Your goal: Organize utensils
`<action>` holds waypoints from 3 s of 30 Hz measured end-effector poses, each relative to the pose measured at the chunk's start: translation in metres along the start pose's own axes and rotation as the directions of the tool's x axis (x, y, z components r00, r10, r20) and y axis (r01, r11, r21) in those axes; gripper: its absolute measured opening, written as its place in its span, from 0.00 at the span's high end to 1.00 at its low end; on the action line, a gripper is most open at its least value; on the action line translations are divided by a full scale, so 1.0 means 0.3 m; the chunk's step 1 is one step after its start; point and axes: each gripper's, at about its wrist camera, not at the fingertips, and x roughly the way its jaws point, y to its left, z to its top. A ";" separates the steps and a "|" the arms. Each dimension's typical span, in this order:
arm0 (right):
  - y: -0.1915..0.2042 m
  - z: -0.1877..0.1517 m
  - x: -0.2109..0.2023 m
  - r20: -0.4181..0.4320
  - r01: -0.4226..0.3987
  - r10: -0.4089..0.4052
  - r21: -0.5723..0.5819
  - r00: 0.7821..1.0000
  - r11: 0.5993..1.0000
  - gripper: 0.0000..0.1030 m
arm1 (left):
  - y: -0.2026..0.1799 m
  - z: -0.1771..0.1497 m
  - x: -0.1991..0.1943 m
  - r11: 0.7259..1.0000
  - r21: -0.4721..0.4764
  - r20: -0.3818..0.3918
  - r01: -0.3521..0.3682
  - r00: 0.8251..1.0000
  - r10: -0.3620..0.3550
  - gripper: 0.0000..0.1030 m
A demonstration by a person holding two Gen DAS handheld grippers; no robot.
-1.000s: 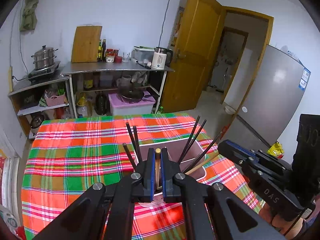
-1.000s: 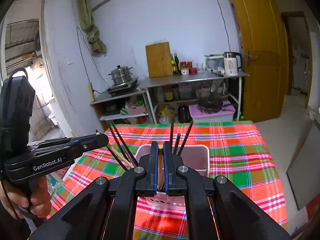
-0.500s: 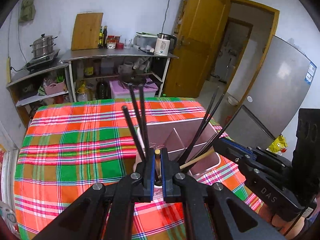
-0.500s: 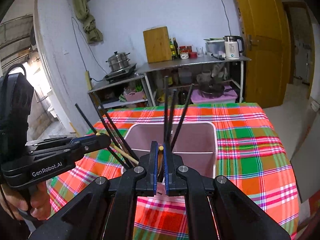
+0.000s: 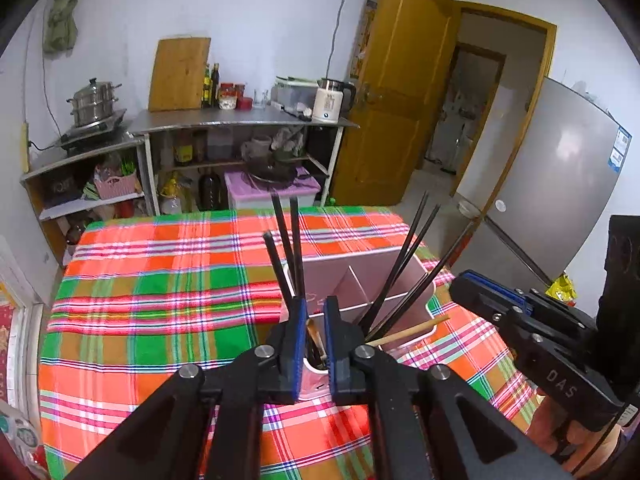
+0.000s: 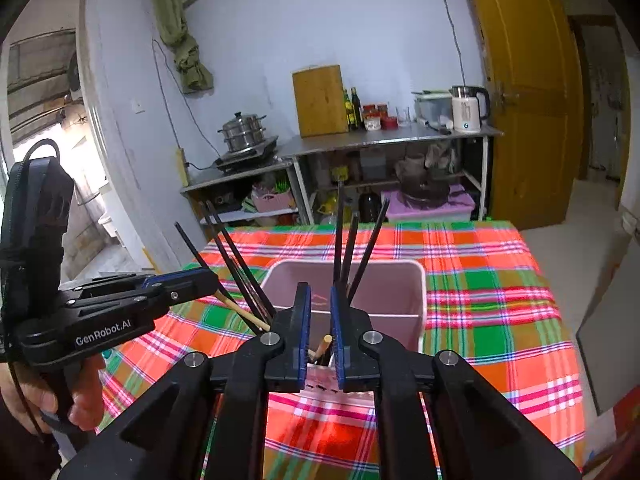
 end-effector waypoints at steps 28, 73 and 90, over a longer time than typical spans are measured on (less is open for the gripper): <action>0.119 -0.374 -0.384 0.055 0.076 -0.074 -0.029 0.996 0.997 0.79 | -0.150 -0.474 -0.336 0.999 0.007 0.150 -0.038 0.988 0.036 0.80; 0.174 -0.661 -0.434 0.078 0.135 -0.131 -0.045 0.988 0.990 0.76 | -0.184 -0.798 -0.390 0.990 0.028 0.242 -0.135 0.962 0.125 0.80; 0.190 -0.660 -0.443 0.081 0.137 -0.133 -0.043 0.988 0.990 0.76 | -0.186 -0.802 -0.383 0.990 0.033 0.229 -0.136 0.965 0.125 0.80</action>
